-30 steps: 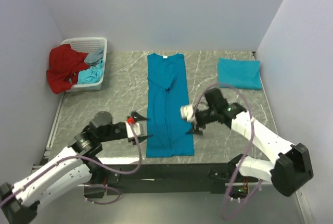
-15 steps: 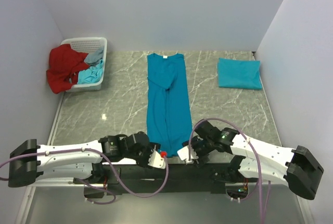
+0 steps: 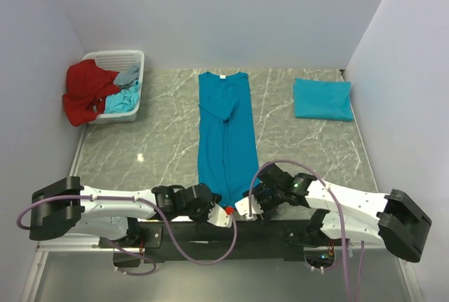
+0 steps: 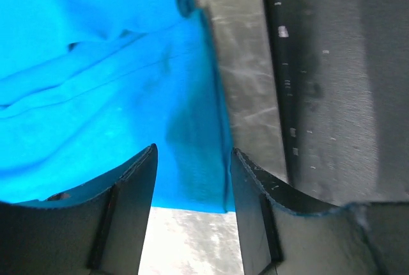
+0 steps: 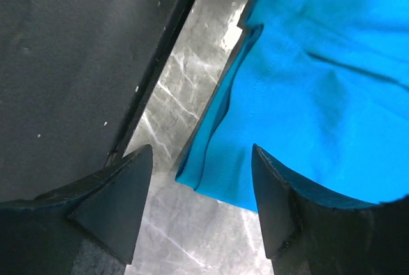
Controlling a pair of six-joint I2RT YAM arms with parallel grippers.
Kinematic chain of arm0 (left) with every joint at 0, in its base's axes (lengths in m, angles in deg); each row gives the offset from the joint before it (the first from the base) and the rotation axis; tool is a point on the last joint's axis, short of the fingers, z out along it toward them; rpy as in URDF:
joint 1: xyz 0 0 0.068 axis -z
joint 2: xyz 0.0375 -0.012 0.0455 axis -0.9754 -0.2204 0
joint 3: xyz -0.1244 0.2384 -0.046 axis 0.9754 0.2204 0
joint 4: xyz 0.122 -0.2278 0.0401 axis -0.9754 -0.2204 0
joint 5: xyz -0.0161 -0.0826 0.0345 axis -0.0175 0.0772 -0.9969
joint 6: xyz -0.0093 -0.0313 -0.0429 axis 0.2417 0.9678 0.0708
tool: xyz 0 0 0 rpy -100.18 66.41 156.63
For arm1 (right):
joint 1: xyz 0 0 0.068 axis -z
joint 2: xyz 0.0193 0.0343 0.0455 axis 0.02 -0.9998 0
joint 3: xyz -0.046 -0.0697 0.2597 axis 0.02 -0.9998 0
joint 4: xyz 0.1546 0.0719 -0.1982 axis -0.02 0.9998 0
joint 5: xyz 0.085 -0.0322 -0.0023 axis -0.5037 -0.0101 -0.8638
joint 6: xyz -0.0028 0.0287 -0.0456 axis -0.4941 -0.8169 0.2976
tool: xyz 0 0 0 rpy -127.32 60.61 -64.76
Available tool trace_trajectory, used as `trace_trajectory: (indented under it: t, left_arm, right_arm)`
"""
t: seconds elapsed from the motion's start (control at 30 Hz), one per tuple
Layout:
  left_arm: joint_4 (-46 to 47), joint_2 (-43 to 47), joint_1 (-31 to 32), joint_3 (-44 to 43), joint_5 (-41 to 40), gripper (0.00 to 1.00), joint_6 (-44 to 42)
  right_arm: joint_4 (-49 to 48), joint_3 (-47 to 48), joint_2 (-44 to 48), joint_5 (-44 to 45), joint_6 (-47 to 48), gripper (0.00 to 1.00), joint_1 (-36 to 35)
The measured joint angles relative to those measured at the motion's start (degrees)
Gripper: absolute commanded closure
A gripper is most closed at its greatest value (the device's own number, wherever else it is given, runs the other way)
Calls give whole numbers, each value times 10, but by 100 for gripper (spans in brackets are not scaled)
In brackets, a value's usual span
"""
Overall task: Fold and stack the t-shirts
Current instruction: Fold the tshirt
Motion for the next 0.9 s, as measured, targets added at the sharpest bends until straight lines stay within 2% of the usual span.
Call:
trace_trajectory:
  t: [0.13,0.27,0.33,0.37,0.4,0.43,0.5,0.7,0.9]
  left_arm:
    - [15,-5,0,3,-27,49,-4]
    - [23,-16,0,4,-47,72,-8]
    - [24,-18,0,8,-54,77,-10]
    - [24,-18,0,9,-56,89,-10]
    - [24,-18,0,10,-58,93,-10]
    - [22,-18,0,12,-61,99,-9]
    - [22,-17,0,14,-65,100,-10]
    - [15,12,-10,19,-65,100,-10]
    - [17,99,-87,15,-38,100,-10]
  right_arm:
    - [-20,3,-34,10,-15,41,-2]
    - [-45,7,-52,21,-37,54,-5]
    - [-57,8,-58,32,-49,64,-5]
    - [-61,8,-60,39,-56,68,-5]
    - [-66,8,-61,46,-62,80,-5]
    - [-71,8,-63,55,-68,86,-5]
    - [-76,11,-69,71,-82,98,-2]
    - [-71,16,-62,80,-111,100,48]
    - [-52,66,18,50,-156,100,121]
